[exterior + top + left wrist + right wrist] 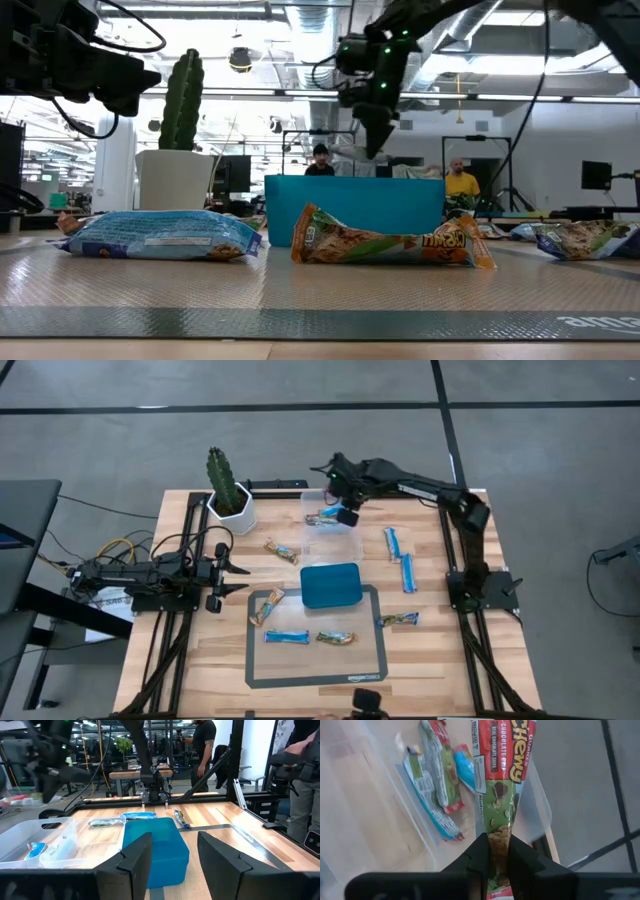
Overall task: Pick and place Granola Bars by type
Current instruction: Put the red granola bar into the top transparent bin, then put the top blue granola bar into the bottom transparent bin
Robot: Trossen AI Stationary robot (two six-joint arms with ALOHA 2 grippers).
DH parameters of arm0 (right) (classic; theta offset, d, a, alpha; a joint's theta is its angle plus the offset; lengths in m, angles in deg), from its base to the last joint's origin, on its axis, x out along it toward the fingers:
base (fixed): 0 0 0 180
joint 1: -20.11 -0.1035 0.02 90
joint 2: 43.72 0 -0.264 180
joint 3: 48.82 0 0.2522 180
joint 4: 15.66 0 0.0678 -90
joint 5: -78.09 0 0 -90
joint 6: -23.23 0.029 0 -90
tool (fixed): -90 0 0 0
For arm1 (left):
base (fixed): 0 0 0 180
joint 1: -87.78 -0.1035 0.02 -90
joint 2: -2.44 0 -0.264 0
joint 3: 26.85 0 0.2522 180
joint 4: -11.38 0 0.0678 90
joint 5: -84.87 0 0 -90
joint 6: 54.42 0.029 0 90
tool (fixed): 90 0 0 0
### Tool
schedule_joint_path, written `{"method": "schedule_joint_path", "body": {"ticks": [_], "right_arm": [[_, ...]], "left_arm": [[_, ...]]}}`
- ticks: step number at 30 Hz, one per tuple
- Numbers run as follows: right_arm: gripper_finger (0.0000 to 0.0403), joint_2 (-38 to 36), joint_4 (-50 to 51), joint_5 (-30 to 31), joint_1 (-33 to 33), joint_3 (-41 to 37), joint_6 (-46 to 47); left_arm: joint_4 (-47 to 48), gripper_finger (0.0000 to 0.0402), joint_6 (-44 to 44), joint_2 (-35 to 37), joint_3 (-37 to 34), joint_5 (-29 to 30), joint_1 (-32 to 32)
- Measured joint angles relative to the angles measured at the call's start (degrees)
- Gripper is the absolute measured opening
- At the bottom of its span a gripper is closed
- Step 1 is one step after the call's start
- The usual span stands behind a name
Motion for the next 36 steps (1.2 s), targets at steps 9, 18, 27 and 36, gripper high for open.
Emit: {"method": "schedule_joint_path", "body": {"ticks": [9, 18, 27, 36], "right_arm": [[0.0084, 6.0, 1.2, -0.6, -0.4, 5.9, -0.5], [0.0165, 5.8, 1.9, -5.2, -1.4, 5.9, 5.5], [0.0188, 2.1, 3.1, -15.2, -1.6, 5.5, 10.2], [0.0174, -11.8, -1.9, -9.0, -3.1, -10.2, 17.2]], "left_arm": [[0.0, 0.0153, 0.0, 0.0, 0.0, 0.0, 0.0], [0.0, 0.0153, 0.0, 0.0, 0.0, 0.0, 0.0], [0.0, 0.0153, 0.0, 0.0, 0.0, 0.0, 0.0], [0.0, 0.0153, 0.0, 0.0, 0.0, 0.0, 0.0]]}}
